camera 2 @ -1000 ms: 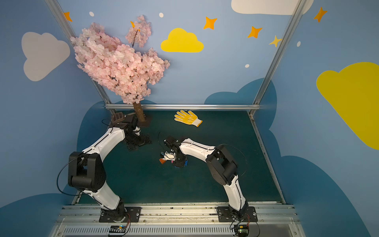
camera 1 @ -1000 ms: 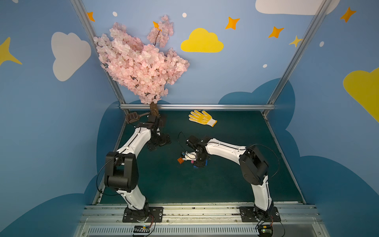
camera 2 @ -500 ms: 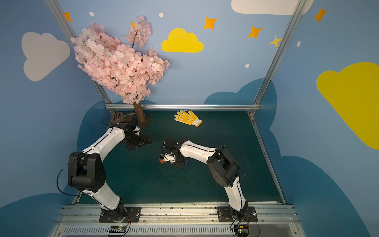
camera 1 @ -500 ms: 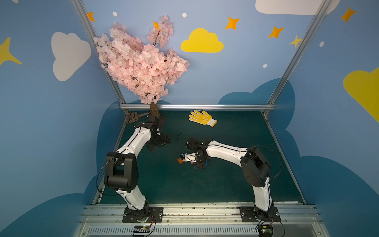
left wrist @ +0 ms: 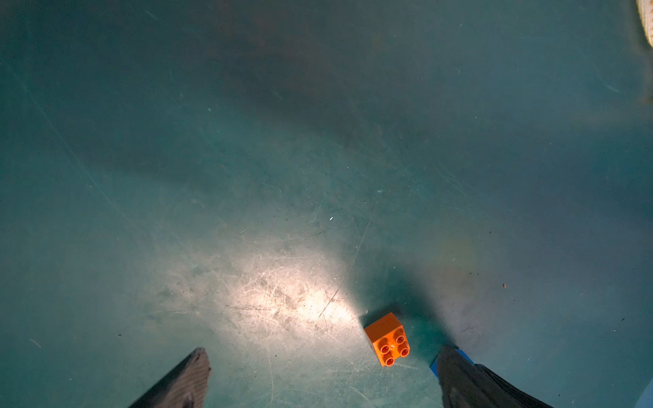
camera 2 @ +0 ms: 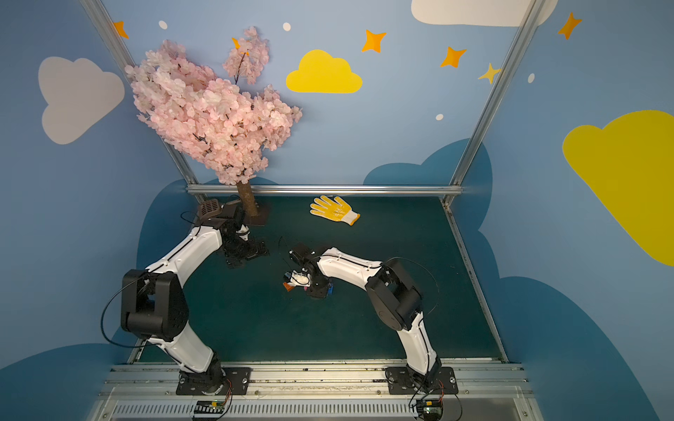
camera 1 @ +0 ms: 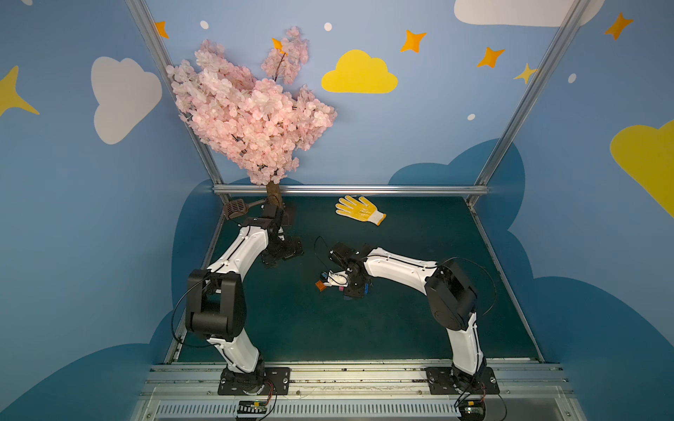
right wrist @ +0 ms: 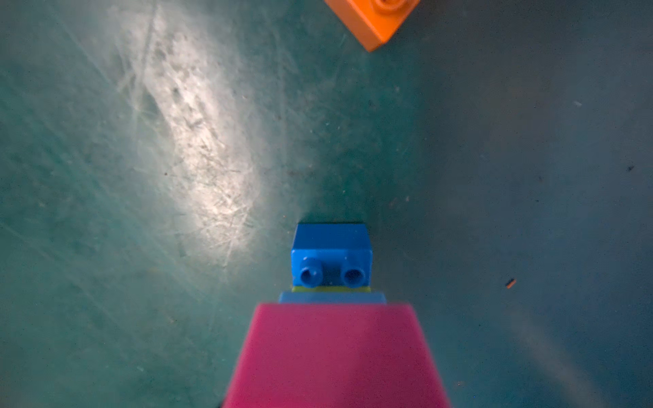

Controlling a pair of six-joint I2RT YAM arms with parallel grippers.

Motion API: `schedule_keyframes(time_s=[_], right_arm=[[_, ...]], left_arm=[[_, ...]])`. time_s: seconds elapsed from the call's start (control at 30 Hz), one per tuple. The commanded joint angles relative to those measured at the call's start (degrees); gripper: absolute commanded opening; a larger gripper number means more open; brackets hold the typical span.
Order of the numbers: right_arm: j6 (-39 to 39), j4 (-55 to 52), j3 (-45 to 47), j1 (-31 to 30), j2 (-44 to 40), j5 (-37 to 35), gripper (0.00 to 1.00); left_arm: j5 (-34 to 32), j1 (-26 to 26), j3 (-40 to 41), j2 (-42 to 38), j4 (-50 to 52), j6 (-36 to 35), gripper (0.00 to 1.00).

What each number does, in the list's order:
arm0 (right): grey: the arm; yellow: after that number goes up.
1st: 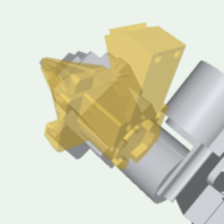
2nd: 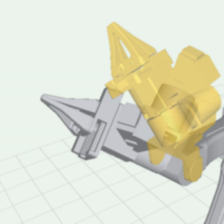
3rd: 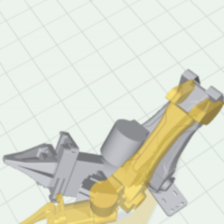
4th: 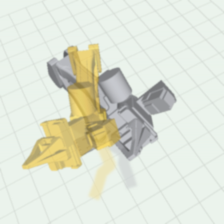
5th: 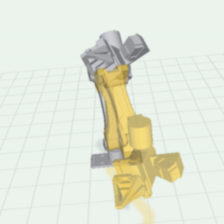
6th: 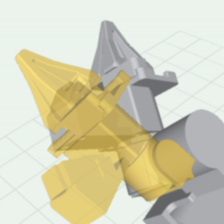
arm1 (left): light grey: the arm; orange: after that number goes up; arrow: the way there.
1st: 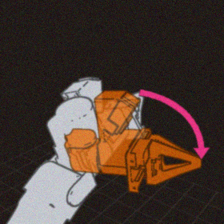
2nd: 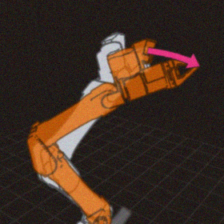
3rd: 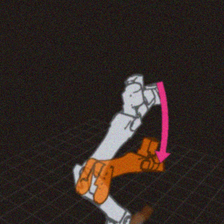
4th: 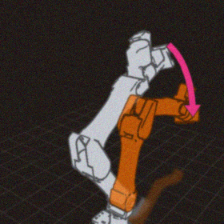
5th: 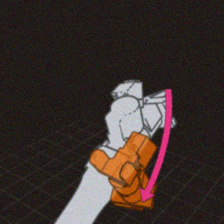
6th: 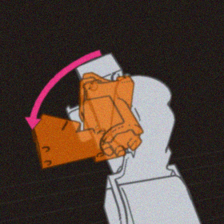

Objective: Assemble the letter y with lego
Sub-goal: Assemble the lego brick with the lego brick.

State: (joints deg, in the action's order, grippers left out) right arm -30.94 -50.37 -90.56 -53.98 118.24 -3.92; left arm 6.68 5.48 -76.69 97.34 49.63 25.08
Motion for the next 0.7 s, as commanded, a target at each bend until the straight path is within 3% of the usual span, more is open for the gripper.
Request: schedule_keyframes(time_s=[0.0, 0.67], right_arm=[[-0.2, -0.9, -0.8, 0.5, 2.8, -1.1, 0.29], [0.2, -1.6, -2.2, 1.1, 2.4, -1.0, 0.36]], left_arm=[[0.3, -0.4, 0.5, -0.7, 0.5, 0.0, 1.0], [0.0, -0.4, 0.6, -0.8, 0.5, -0.4, 1.0]])
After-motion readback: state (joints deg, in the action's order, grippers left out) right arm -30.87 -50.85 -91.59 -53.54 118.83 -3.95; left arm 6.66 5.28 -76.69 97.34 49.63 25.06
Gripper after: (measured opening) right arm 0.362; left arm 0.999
